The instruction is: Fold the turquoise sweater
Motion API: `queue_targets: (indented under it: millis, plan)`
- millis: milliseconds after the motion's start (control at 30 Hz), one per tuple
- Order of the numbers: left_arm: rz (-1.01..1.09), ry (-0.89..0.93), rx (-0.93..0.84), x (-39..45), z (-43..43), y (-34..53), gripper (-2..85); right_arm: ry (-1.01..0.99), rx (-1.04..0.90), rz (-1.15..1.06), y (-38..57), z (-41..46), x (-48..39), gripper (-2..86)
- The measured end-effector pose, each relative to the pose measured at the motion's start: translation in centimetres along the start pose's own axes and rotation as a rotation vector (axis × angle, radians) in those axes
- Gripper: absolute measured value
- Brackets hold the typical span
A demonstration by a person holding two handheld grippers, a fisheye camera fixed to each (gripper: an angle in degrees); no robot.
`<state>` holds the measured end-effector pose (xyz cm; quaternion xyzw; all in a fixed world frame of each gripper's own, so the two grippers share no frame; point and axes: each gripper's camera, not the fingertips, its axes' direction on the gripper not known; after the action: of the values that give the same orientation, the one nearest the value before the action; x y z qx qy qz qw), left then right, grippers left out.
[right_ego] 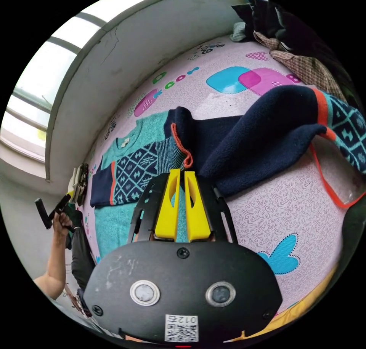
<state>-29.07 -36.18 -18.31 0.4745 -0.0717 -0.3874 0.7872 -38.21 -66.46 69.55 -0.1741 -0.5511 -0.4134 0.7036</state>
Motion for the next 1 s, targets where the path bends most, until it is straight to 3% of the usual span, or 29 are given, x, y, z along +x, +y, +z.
queue_targets:
  millis: [133, 267, 333, 533, 600, 800, 1000]
  plan:
    - [0.010, -0.046, -0.204, 0.5, 6.6, -3.0, 0.5, 0.021, -0.001, -0.008, 0.6, -0.2, -0.1, -0.8]
    - [0.006, -0.091, -0.229, 0.1, 9.8, -4.3, 0.3, 0.020, -0.006, 0.002, 1.2, -0.7, 0.1, -0.8]
    - [0.049, -0.218, -0.299, -0.6, 11.7, -4.3, 0.1, 0.016, 0.002, -0.004, 1.7, -0.8, 0.4, -0.7]
    - [0.003, -0.144, -0.269, -3.2, 11.3, -4.4, 0.0, -0.072, 0.032, 0.082, 3.5, -1.7, 2.4, -0.4]
    - [-0.016, -0.198, -0.232, -3.3, 10.1, -4.2, 0.0, -0.062, 0.025, 0.071, 4.2, -2.6, 2.5, -0.3]
    - [0.181, -0.129, -0.189, 0.7, 7.9, -1.2, 0.1, 0.048, 0.090, 0.048, 8.0, -8.9, 5.9, 0.7]
    - [0.161, -0.134, -0.233, 1.0, 10.5, 0.9, 0.1, 0.058, 0.219, 0.280, 9.9, -15.2, 13.8, 4.9]
